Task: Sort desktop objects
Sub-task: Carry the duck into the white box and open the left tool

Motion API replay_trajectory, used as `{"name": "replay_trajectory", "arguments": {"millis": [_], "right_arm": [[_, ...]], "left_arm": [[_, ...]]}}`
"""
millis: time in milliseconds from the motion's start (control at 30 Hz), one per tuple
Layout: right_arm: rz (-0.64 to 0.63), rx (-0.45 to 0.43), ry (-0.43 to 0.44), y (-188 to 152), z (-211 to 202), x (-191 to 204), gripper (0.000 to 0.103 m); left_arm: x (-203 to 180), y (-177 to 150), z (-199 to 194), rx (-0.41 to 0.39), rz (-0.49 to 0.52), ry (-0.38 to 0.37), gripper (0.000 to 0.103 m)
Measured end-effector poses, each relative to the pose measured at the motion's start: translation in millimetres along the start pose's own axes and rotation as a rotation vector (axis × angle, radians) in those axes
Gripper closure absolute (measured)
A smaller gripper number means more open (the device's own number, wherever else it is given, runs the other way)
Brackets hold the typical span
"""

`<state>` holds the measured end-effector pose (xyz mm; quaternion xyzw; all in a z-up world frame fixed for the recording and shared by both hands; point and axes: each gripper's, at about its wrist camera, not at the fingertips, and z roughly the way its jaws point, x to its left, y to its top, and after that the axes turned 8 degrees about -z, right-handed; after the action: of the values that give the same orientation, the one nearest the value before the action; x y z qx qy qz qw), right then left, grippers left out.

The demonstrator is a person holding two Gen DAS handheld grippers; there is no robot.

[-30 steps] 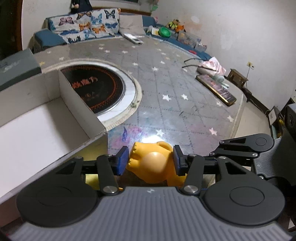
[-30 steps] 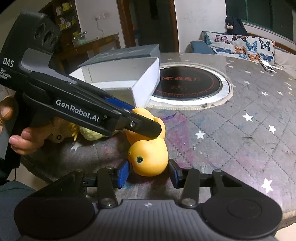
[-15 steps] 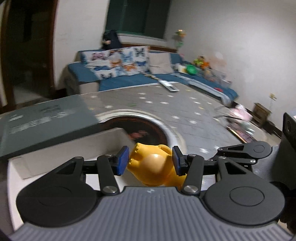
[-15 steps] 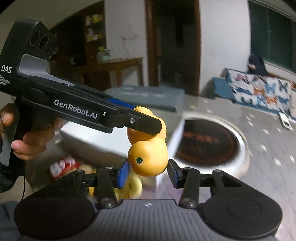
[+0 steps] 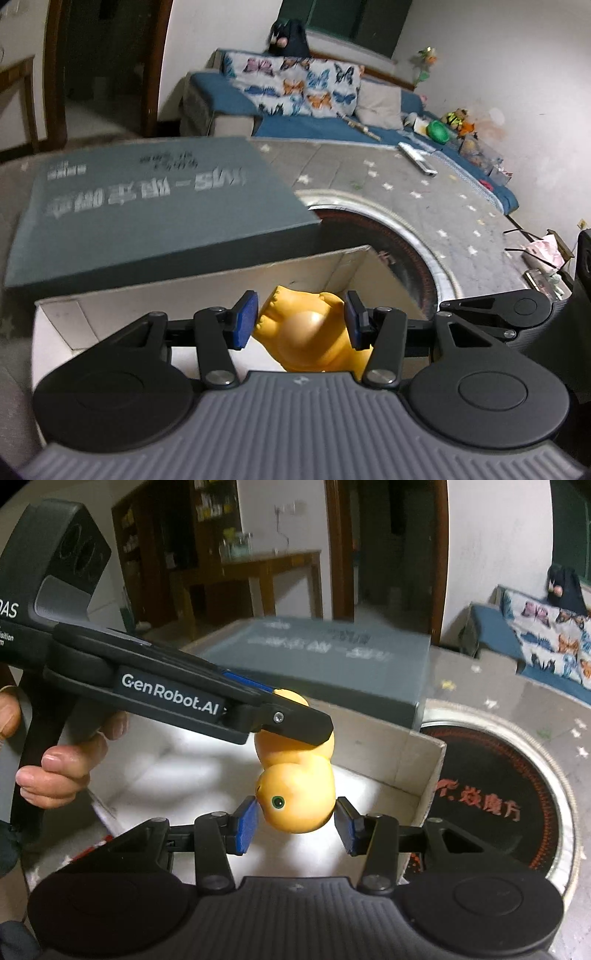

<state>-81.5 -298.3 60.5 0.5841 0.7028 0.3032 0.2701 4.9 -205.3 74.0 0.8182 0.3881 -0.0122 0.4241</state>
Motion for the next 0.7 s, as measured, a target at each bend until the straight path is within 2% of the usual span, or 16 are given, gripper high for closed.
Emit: {"name": "replay_trajectory", "arguments": {"millis": [233, 367, 567, 700], "right_arm": [[-0.027, 0.076, -0.015, -1, 21, 0, 0.057], [-0.088, 0.09, -0.05, 0, 24, 10, 0.057], [-0.1, 0.05, -0.071, -1, 11, 11, 0.054], [-0.074, -0.015, -0.083, -11, -24, 12, 0.044]], "left_arm": [[14, -3, 17, 0.054, -0.054, 0.008, 0.053], [13, -5, 14, 0.049, -0.056, 0.019, 0.052], [8, -10, -10, 0.009, -0.035, 0.027, 0.052], [1, -19, -41, -0.039, -0.019, 0.006, 0.052]]}}
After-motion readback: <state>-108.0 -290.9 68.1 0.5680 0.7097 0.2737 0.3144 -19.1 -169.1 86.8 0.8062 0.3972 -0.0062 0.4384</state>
